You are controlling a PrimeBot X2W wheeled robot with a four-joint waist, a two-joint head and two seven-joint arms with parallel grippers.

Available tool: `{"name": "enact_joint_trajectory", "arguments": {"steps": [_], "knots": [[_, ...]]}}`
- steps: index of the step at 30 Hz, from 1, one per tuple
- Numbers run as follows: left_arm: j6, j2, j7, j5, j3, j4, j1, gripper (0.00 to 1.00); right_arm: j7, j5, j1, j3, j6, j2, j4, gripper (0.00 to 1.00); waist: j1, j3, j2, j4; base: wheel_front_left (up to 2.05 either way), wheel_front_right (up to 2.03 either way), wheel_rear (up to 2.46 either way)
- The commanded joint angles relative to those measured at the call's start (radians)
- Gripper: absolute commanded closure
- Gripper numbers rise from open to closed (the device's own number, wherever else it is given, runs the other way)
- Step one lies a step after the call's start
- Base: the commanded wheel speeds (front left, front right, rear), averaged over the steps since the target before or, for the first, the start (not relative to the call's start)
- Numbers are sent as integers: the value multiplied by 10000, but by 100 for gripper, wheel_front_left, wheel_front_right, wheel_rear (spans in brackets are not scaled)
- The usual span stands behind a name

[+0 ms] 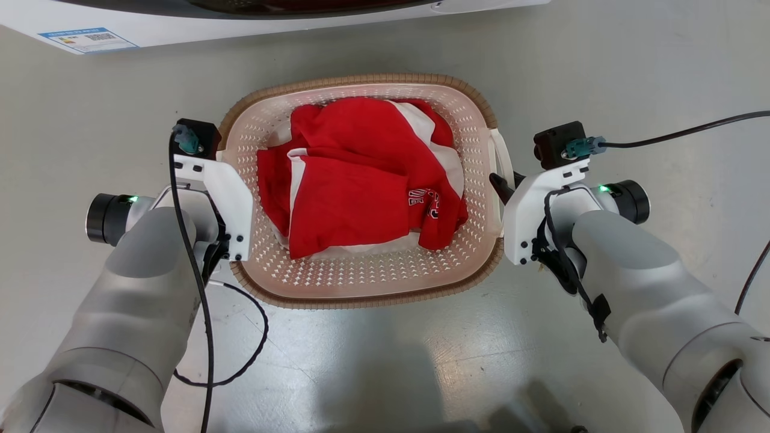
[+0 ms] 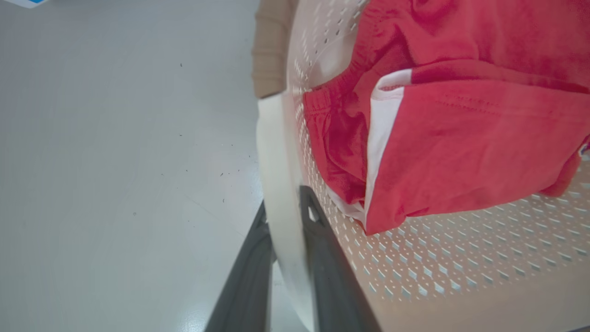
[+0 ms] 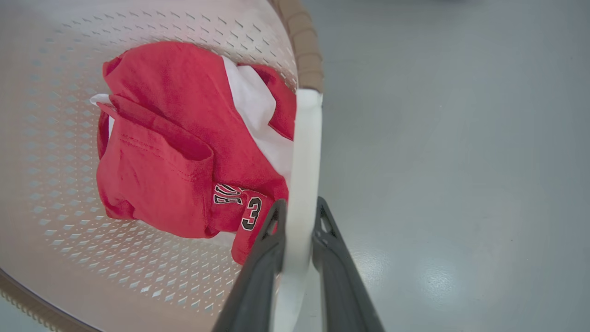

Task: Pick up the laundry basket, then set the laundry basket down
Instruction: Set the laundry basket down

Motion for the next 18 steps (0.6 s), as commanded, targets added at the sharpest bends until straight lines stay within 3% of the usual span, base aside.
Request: {"name": "enact_joint_trajectory", "arguments": {"steps": [1,18], "knots": [[29,328,-3,27,50,-95,-291,100,-133,37,140,157,77,103,-16,100,0,19,0,-6,0,0,0],[66,422,284,-48,-132,-77,-395,100,-163,265,11,375,77,227,32,100,0,210,0,-43,0,0,0]]}}
